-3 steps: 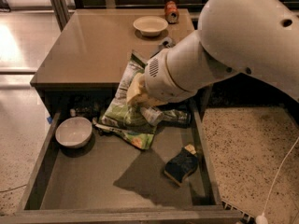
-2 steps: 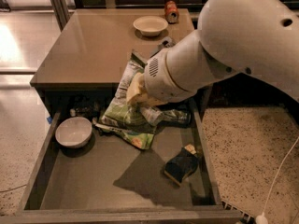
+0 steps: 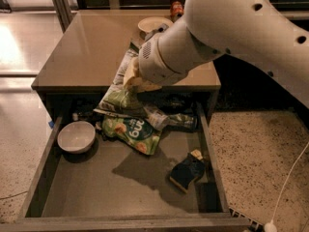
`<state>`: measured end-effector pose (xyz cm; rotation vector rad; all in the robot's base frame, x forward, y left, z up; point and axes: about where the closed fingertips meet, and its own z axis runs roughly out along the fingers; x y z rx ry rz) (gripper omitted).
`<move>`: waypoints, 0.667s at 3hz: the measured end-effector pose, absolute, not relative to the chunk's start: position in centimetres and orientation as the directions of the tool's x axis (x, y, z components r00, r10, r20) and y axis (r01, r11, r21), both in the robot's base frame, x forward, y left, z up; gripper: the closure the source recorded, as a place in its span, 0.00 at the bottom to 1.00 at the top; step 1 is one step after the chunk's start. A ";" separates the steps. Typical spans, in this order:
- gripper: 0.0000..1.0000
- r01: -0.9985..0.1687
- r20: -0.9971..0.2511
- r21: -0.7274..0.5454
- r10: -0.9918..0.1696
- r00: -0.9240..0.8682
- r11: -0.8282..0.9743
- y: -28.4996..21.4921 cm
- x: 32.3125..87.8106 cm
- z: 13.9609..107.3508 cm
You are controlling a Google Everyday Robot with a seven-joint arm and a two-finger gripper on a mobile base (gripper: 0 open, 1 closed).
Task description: Pick green jalapeno chip bag from top drawer and place on counter
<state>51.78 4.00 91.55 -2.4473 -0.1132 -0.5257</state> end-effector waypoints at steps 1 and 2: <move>1.00 0.174 0.355 -0.562 -0.046 0.934 -0.809 5.3 56.6 91.0; 1.00 0.149 0.310 -0.561 -0.040 0.950 -0.814 6.6 59.8 90.5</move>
Offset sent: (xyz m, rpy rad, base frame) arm 0.1196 0.0379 -0.0148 -0.0327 0.1478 -0.0057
